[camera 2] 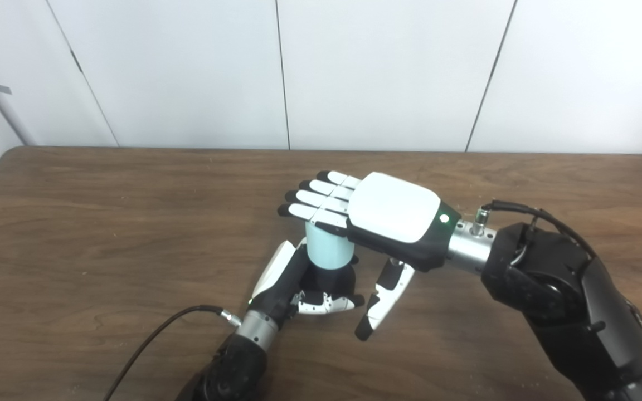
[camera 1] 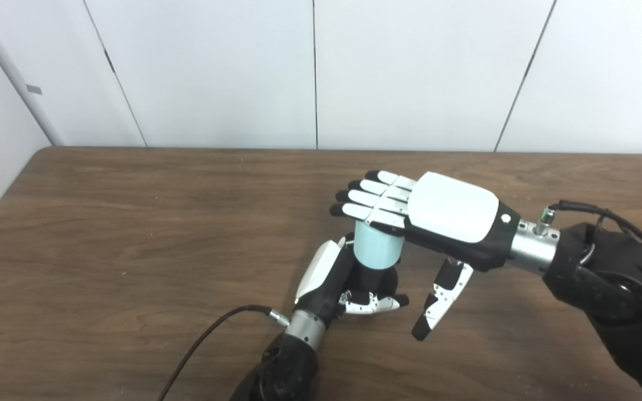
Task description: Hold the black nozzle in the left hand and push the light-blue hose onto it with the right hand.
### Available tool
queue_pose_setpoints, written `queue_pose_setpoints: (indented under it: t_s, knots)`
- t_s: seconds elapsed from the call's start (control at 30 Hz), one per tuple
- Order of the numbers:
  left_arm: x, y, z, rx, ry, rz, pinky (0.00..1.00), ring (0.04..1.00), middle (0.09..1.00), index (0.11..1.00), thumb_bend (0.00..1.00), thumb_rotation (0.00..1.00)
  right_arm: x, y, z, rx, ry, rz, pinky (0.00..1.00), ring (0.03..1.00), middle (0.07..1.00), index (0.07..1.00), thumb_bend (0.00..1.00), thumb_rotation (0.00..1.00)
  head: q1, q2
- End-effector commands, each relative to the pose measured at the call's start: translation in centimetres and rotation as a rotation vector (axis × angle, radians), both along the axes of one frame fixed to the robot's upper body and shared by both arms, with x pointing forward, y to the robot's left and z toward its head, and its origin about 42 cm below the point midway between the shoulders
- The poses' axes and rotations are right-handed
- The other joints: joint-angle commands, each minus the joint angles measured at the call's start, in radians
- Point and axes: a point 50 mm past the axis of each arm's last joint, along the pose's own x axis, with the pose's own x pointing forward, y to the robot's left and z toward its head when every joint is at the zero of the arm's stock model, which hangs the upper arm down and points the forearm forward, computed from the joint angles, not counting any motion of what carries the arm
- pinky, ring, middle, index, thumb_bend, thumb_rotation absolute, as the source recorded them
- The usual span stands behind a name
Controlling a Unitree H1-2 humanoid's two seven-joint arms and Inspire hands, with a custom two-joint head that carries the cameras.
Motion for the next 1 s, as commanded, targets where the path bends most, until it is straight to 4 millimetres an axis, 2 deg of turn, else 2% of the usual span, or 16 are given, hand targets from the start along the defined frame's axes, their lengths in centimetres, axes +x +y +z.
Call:
queue_pose_setpoints:
  t_s: [0.0,0.5,0.77,0.97]
  knots:
    - [-1.3,0.7,-2.1,0.035,0.073,0.001,1.0,0.847,0.783,0.488,0.51,0.06,0.2,-0.2,1.1,0.016,-0.04,0.003,1.0,1.0,1.0,1.0,0.92,0.6,0.001,0.001]
    - [-1.4,0.8,-2.1,0.037,0.072,0.002,1.0,0.846,0.783,0.488,0.51,0.06,0.1,-0.2,0.7,0.004,-0.028,0.009,1.0,1.0,1.0,1.0,0.92,0.61,0.001,0.003]
    - [-1.5,0.8,-1.9,0.043,0.066,0.001,1.0,0.848,0.784,0.488,0.51,0.07,0.2,-0.3,-0.3,-0.007,-0.012,0.016,1.0,1.0,1.0,1.0,0.9,0.66,0.0,0.004]
    - [-1.4,0.9,-1.9,0.044,0.067,0.0,1.0,0.848,0.785,0.488,0.51,0.07,0.2,-0.2,-0.3,-0.014,-0.013,0.025,1.0,1.0,1.0,1.0,0.9,0.68,0.001,0.004]
